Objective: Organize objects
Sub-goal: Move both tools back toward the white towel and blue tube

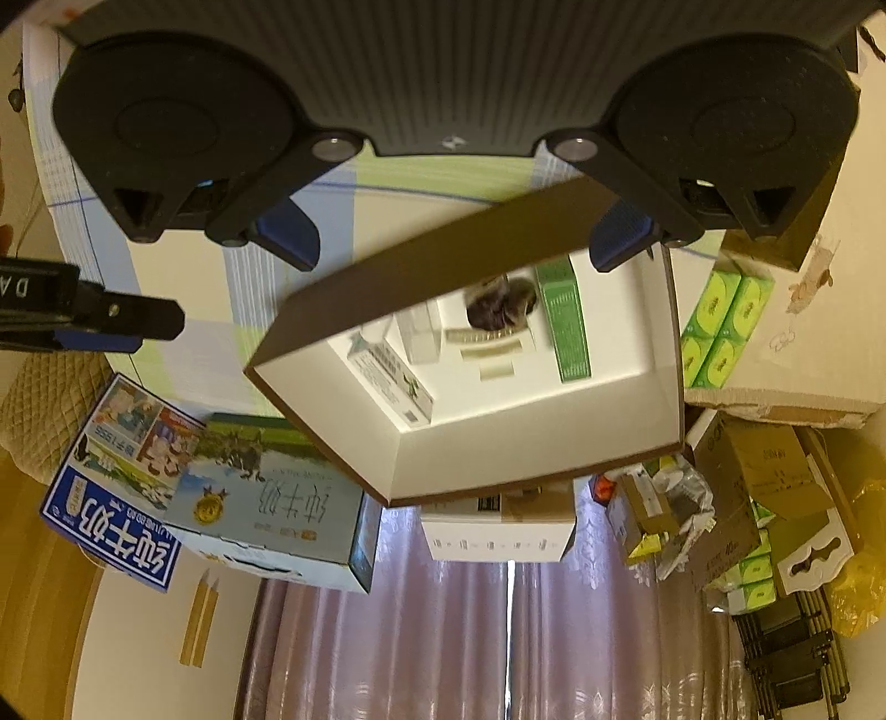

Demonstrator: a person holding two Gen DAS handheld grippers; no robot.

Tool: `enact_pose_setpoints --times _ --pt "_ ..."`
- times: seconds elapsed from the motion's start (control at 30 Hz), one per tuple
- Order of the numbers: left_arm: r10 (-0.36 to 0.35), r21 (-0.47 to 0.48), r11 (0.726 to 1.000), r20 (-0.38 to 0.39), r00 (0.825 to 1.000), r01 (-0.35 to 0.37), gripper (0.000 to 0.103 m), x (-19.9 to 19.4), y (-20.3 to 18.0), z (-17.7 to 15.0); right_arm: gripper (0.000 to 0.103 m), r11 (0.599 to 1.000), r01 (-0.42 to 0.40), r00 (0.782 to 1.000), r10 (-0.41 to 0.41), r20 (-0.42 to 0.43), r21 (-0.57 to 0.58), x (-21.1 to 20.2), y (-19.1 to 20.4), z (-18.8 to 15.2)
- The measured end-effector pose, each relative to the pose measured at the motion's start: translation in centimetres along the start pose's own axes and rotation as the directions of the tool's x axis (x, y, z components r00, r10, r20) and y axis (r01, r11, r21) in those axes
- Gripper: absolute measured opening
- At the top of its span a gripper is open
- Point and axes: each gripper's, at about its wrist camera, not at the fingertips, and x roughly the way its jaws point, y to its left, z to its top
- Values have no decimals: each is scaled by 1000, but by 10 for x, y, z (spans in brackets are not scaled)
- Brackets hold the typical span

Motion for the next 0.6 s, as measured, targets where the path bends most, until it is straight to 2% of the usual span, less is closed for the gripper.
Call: enact_pose_setpoints --times 0.3,0.6 --pt "-12 11 1000 -41 999 13 102 -11 -11 -25 63 1000 12 1000 -12 -6 2 -24 1 -19" --pt "-67 17 997 -102 992 69 102 -10 -25 -53 63 999 39 997 -37 -63 34 -39 -5 -57"
